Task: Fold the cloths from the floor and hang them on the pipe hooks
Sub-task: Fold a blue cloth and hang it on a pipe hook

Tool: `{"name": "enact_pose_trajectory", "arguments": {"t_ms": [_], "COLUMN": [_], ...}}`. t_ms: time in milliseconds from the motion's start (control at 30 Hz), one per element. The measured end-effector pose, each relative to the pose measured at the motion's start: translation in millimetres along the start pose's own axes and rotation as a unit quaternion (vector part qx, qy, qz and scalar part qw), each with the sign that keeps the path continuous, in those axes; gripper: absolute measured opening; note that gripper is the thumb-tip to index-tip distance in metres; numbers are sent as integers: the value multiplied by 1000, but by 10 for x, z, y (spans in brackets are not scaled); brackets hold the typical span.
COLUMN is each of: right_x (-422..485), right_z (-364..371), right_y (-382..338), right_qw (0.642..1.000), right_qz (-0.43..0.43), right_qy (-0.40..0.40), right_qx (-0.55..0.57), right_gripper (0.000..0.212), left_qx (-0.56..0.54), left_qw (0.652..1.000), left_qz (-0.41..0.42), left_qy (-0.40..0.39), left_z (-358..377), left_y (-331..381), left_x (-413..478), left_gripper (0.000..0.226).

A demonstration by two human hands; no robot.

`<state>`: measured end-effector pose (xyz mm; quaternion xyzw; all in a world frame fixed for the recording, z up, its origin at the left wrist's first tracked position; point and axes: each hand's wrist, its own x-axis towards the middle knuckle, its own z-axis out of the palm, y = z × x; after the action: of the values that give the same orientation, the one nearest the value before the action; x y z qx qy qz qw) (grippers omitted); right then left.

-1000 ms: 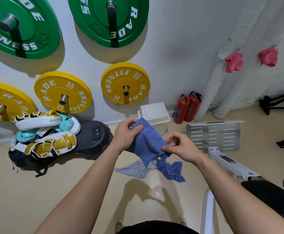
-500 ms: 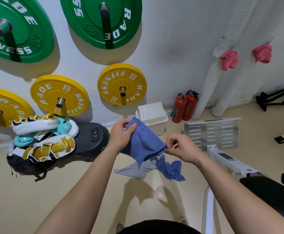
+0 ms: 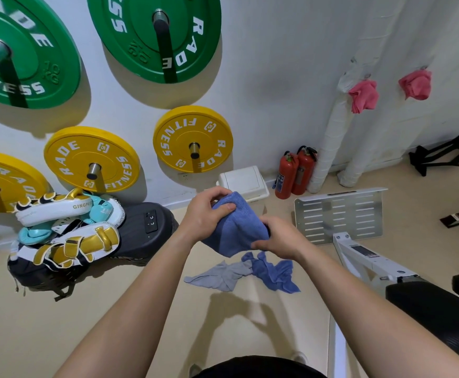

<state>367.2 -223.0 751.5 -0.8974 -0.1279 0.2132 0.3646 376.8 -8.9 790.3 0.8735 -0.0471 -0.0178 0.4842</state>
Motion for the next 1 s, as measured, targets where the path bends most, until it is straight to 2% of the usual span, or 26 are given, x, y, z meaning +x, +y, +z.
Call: {"name": "enact_pose_trajectory", "arguments": {"t_ms": [133,167,233,300,367,433,467,567,667,733,767,900,1000], "right_x": [-109,-141,-178,-180,-164,-144,-134,-164,-268,-335,-358,-366,-282], "right_z": [46,40,-1,-78,-174,-255,-286,-375,-572,-765,-872,-1307,-1600], "right_y": [346,430,532,502,395,310,306,455,712,850,921,1263,1488], "right_qw": [999,997,995,996,997,997,998,997,991,988,986,989,994], "right_qz": [46,69,96,78,28,-15,-23,-1,0,-8,-11,-19,-9], "right_qy": [-21,-23,-5,35,69,71,60,32,52,65,67,47,51], "right_qx": [-7,-3,10,4,-8,-8,3,63,122,141,149,139,99], "right_gripper": [10,16,43,77,90,82,69,30,13,10,11,12,18], "left_qx": [9,14,26,31,28,26,26,23,14,13,16,-25,-33], "left_qw": [998,998,999,999,999,998,997,997,997,990,986,984,986], "left_qz": [-30,-30,-20,-9,-3,2,8,32,3,-52,-72,-103,-99], "left_qy": [48,44,15,-16,-43,-65,-71,-63,-78,-128,-149,-145,-130], "left_z": [-85,-97,-60,50,205,385,474,724,947,1132,1240,1619,1821], "left_y": [-55,-72,-70,-31,32,108,158,308,399,450,472,592,737], "left_x": [42,56,72,89,106,129,139,169,217,241,259,436,669], "left_gripper": [15,15,15,16,17,17,17,15,28,45,47,24,25]}}
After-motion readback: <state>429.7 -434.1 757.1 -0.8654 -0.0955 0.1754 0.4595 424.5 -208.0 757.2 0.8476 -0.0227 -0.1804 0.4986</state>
